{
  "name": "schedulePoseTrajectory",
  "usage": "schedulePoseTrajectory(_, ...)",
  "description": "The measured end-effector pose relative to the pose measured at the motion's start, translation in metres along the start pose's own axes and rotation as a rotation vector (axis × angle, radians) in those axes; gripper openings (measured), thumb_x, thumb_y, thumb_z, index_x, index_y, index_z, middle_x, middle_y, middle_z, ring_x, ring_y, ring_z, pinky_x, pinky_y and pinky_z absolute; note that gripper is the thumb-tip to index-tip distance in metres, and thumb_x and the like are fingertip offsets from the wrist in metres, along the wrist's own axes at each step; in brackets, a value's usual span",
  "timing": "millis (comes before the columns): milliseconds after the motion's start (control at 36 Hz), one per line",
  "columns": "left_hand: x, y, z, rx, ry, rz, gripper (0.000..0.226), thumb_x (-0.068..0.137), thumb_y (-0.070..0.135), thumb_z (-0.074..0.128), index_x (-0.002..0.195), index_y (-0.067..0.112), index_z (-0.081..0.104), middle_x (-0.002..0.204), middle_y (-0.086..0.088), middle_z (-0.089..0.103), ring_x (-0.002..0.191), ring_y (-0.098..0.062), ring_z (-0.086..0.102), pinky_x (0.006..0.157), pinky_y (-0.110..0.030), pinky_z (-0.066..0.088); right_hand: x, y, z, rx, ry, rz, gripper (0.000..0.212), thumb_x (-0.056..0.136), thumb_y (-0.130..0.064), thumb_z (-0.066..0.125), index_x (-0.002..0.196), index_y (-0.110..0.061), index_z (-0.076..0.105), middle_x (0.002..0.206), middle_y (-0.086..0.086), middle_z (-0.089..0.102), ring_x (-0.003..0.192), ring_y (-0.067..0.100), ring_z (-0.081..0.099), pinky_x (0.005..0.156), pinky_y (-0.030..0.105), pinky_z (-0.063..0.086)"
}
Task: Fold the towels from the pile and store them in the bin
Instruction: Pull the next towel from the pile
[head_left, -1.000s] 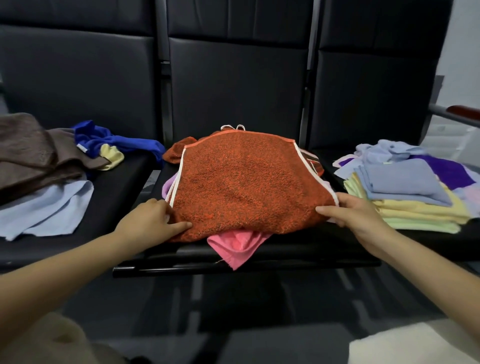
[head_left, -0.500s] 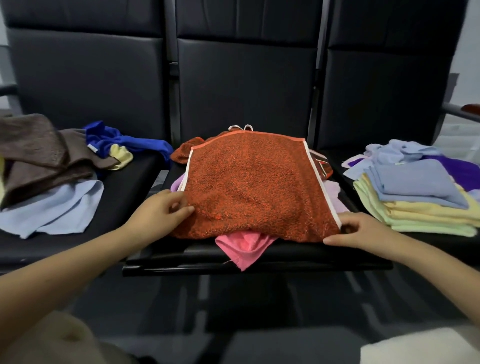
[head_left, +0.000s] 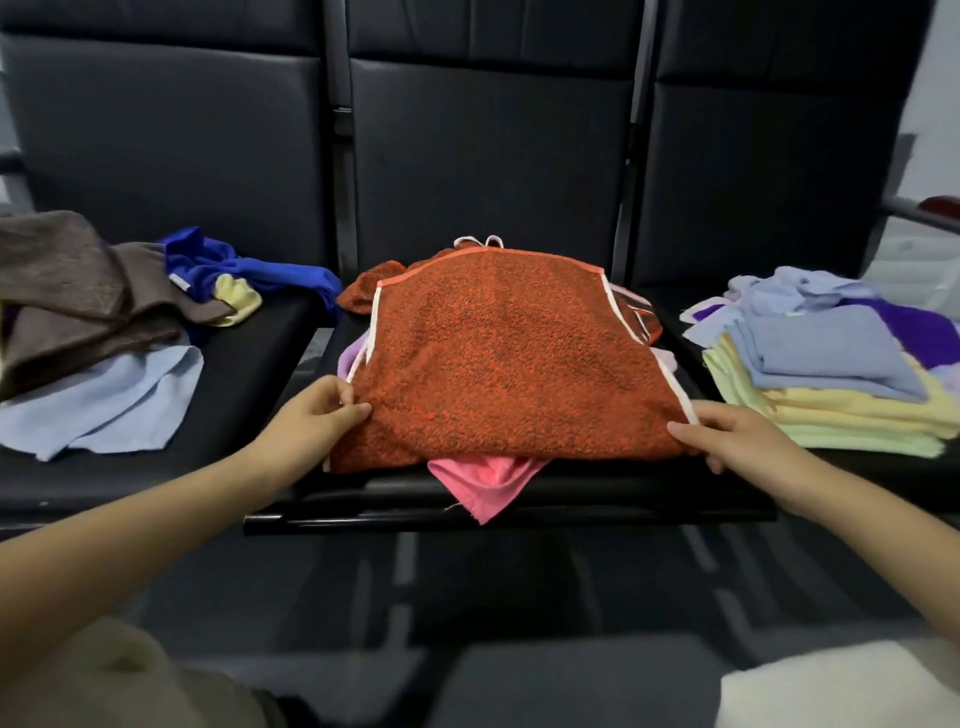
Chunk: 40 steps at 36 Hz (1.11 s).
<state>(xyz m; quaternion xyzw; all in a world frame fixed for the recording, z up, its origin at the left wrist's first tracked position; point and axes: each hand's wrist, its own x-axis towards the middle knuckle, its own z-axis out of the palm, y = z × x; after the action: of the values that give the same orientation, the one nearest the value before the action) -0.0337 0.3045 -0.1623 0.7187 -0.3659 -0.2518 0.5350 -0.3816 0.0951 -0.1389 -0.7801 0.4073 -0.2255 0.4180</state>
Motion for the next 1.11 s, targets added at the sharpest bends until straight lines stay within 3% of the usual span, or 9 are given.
schedulePoseTrajectory(167, 0.002, 0.007, -0.006, -0.144, -0.043, -0.157, 0.018, 0.09, 0.005, 0.062, 0.09, 0.022, 0.055, 0.082, -0.001, 0.06, 0.058, -0.011, 0.056, 0.049, -0.026, 0.041, -0.006, 0.001, -0.003, 0.063, -0.156, -0.157, 0.054, 0.05, -0.066, 0.083, 0.087, -0.027, 0.078, 0.102, -0.011, 0.071, 0.095, 0.002, 0.066, 0.081, 0.009, 0.046)
schedulePoseTrajectory(278, -0.003, 0.009, -0.004, -0.081, -0.052, -0.096, 0.023, 0.09, -0.001, 0.059, 0.096, 0.022, 0.055, 0.088, -0.003, 0.063, 0.06, -0.008, 0.059, 0.048, -0.019, 0.045, 0.001, 0.005, -0.007, 0.11, -0.157, -0.209, 0.072, 0.044, -0.068, 0.085, 0.095, -0.017, 0.077, 0.114, -0.003, 0.07, 0.106, 0.008, 0.066, 0.087, 0.012, 0.047)
schedulePoseTrajectory(417, -0.007, 0.006, -0.005, 0.073, -0.065, 0.011, 0.026, 0.089, 0.002, 0.063, 0.101, 0.025, 0.059, 0.088, -0.007, 0.061, 0.067, -0.011, 0.055, 0.056, -0.016, 0.046, -0.003, 0.006, -0.008, -0.234, -0.188, -0.272, 0.047, 0.062, -0.078, 0.069, 0.077, -0.033, 0.071, 0.083, -0.008, 0.063, 0.077, 0.009, 0.059, 0.074, 0.019, 0.045)
schedulePoseTrajectory(500, -0.009, 0.003, -0.004, 0.156, -0.037, 0.076, 0.026, 0.088, 0.005, 0.066, 0.1, 0.027, 0.061, 0.092, -0.005, 0.062, 0.073, -0.012, 0.053, 0.063, -0.015, 0.044, -0.001, 0.012, -0.001, -0.369, -0.1, -0.317, 0.014, 0.078, -0.045, 0.075, 0.067, -0.046, 0.066, 0.069, -0.013, 0.062, 0.065, 0.005, 0.052, 0.068, 0.027, 0.042)
schedulePoseTrajectory(722, -0.011, -0.005, -0.002, 0.278, 0.077, 0.193, 0.029, 0.088, 0.004, 0.06, 0.09, 0.032, 0.061, 0.075, -0.01, 0.057, 0.06, -0.013, 0.043, 0.058, -0.026, 0.036, -0.005, 0.009, -0.01, -0.555, 0.243, -0.307, 0.053, 0.084, -0.037, 0.07, 0.049, -0.008, 0.043, 0.046, 0.0, 0.035, 0.05, 0.016, 0.039, 0.053, 0.036, 0.029)
schedulePoseTrajectory(833, -0.02, 0.002, 0.002, 0.489, 0.022, 0.236, 0.025, 0.083, 0.004, 0.062, 0.087, 0.029, 0.064, 0.072, 0.003, 0.057, 0.057, -0.006, 0.048, 0.057, -0.017, 0.037, -0.006, 0.011, -0.011, -0.494, 0.067, -0.088, 0.055, 0.087, -0.034, 0.071, 0.045, -0.012, 0.042, 0.043, -0.004, 0.032, 0.042, 0.01, 0.034, 0.053, 0.032, 0.026)
schedulePoseTrajectory(917, -0.024, 0.002, 0.001, 0.822, -0.029, 0.292, 0.018, 0.082, 0.018, 0.064, 0.095, 0.03, 0.066, 0.092, 0.002, 0.055, 0.086, -0.016, 0.056, 0.078, -0.031, 0.046, -0.007, 0.013, -0.007, -0.573, -0.061, 0.064, 0.05, 0.084, -0.037, 0.074, 0.047, -0.017, 0.048, 0.044, -0.006, 0.042, 0.043, 0.006, 0.038, 0.053, 0.03, 0.03)
schedulePoseTrajectory(1028, -0.025, 0.006, 0.0, 1.088, 0.054, 0.619, 0.034, 0.073, 0.038, 0.046, 0.093, 0.018, 0.066, 0.102, -0.008, 0.052, 0.095, -0.032, 0.049, 0.07, -0.044, 0.052, -0.01, 0.007, 0.0, -0.716, 0.268, -0.296, 0.034, 0.074, -0.03, 0.08, 0.076, -0.022, 0.047, 0.078, -0.006, 0.049, 0.072, 0.017, 0.046, 0.061, 0.034, 0.036)
schedulePoseTrajectory(1111, -0.025, 0.012, 0.005, 1.036, -0.107, 0.818, 0.029, 0.079, 0.039, 0.049, 0.096, 0.021, 0.064, 0.105, -0.002, 0.054, 0.094, -0.026, 0.053, 0.076, -0.044, 0.05, -0.011, 0.003, 0.01, -0.686, 0.151, -0.685, 0.031, 0.077, -0.046, 0.071, 0.082, -0.023, 0.05, 0.084, -0.01, 0.048, 0.08, 0.013, 0.044, 0.07, 0.03, 0.038)
